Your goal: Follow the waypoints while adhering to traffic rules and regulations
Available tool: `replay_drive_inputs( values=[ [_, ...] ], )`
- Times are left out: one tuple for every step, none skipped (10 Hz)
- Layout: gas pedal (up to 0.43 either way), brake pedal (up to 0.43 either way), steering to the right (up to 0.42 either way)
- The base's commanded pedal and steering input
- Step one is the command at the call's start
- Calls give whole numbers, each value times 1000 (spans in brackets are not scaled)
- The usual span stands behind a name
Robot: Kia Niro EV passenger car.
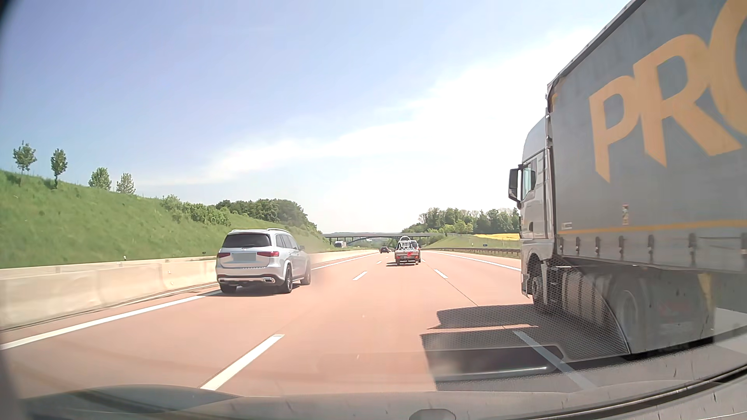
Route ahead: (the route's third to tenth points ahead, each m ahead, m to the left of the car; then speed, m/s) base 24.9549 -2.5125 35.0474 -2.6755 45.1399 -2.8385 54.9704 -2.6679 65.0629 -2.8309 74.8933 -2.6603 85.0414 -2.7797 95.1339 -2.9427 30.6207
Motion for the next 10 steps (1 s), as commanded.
replay_drive_inputs(
  values=[
    [110,0,1],
    [110,0,1],
    [110,0,1],
    [110,0,1],
    [177,0,1],
    [268,0,1],
    [268,0,1],
    [268,0,1],
    [268,0,2],
    [268,0,3]
  ],
)
